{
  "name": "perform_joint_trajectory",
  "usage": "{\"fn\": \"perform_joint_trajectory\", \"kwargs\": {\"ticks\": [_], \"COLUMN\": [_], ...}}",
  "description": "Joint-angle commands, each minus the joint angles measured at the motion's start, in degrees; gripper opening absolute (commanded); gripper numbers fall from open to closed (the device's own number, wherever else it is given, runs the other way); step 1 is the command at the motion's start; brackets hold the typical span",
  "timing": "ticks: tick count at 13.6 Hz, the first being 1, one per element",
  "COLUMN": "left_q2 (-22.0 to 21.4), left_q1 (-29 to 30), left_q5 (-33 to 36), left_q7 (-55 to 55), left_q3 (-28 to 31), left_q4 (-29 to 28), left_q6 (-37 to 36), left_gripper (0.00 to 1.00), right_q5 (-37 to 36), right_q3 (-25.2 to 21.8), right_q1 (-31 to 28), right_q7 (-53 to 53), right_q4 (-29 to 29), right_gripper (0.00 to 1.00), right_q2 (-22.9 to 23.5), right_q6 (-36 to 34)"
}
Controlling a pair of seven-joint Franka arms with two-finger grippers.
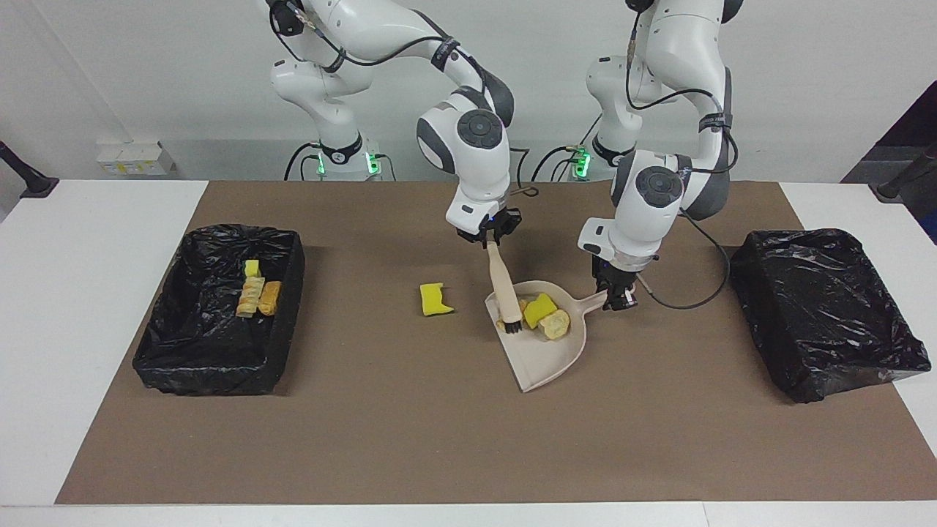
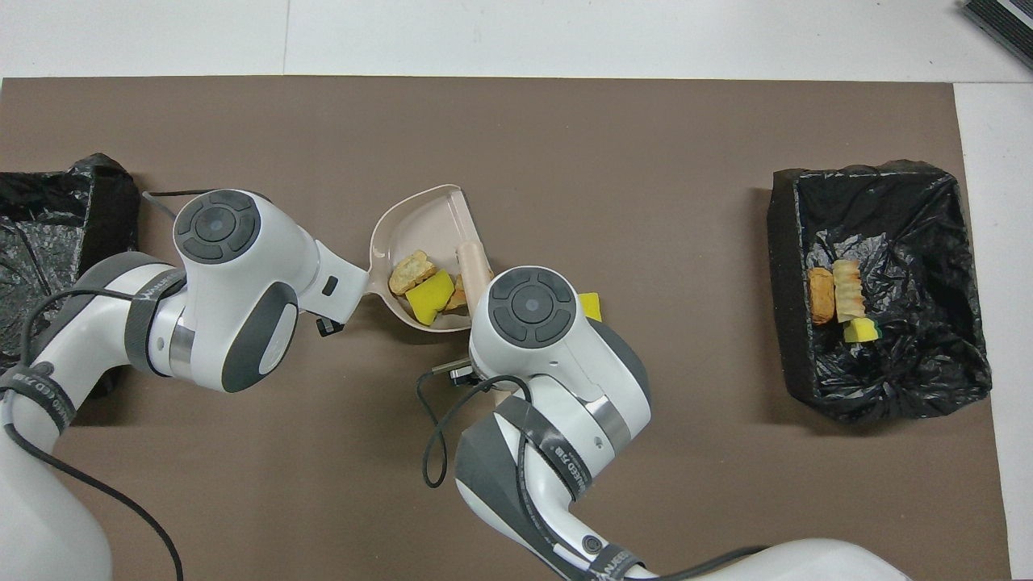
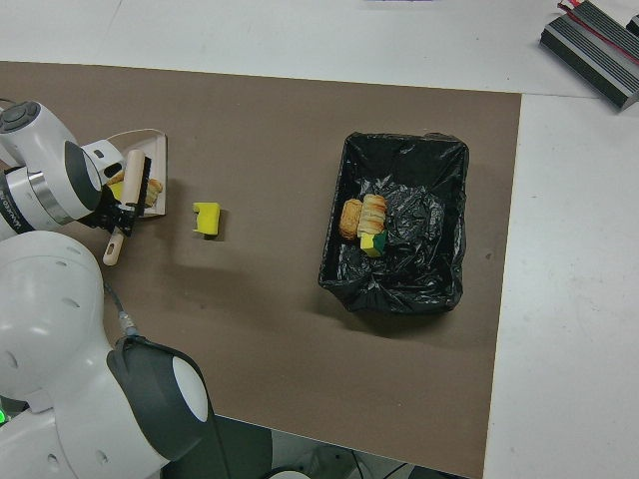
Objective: Sweep and dump trash in bin
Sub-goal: 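Sweep the remaining bread and sponge into the dustpan with the right gripper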
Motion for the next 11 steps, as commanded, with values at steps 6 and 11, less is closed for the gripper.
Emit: {"fn": "perform_joint_trajectory", "kwargs": {"ticks": [6, 11], "left_q2": [-1.88, -5.31], "left_q1": [-0.81, -2.75], "left_q5": [0.75, 1.02], "left_q7": [5.49, -3.9], "left_q3": [1.19, -2.94], "left_q4": [-1.16, -5.83], "left_q6": [0.37, -1.66], "left_gripper": [0.0, 0.0], "right_q5": [1.27, 1.98], "right_q3": [-0.05, 0.48], "right_q1": [-15.64, -16.03], "right_q7": [-5.4, -8.07], "right_q4": [-24.96, -29.22], "right_gripper": [0.0, 0.0], "right_q2": [-18.86, -14.68], "right_q6": [5.26, 11.15]}}
